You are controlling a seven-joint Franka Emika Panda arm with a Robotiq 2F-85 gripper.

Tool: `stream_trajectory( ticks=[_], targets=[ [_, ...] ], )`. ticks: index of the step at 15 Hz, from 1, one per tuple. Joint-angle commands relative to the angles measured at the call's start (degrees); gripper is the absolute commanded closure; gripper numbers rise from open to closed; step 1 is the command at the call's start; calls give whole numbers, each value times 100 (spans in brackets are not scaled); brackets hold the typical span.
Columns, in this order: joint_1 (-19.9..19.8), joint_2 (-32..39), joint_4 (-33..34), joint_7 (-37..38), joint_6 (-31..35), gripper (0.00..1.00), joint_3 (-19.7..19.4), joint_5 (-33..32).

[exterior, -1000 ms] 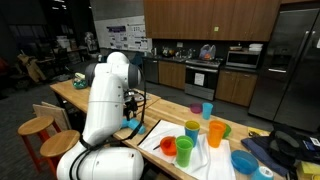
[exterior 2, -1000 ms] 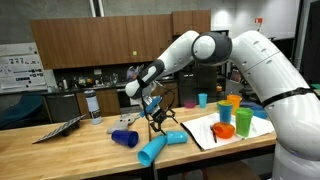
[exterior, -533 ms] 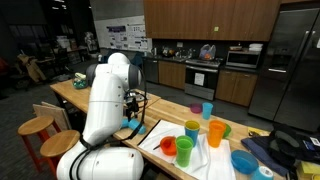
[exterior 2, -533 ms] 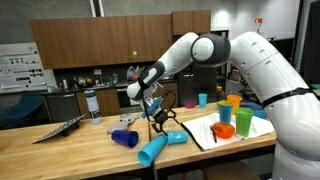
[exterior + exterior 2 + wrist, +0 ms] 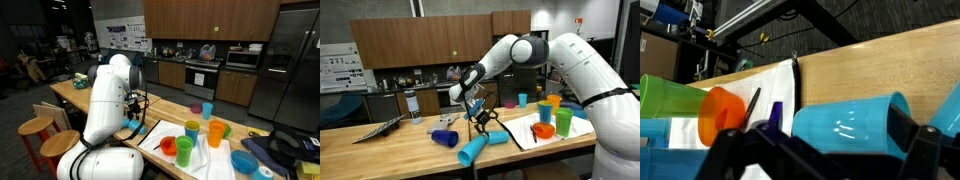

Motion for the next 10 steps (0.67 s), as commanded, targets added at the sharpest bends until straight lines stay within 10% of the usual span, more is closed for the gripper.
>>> stream_trajectory(
  ticks=[1,10],
  targets=[
    [-39,-95,-194,68,-79,0,-23,9],
    [-73,-81,-299,-20,-109,72,5,32]
  ],
)
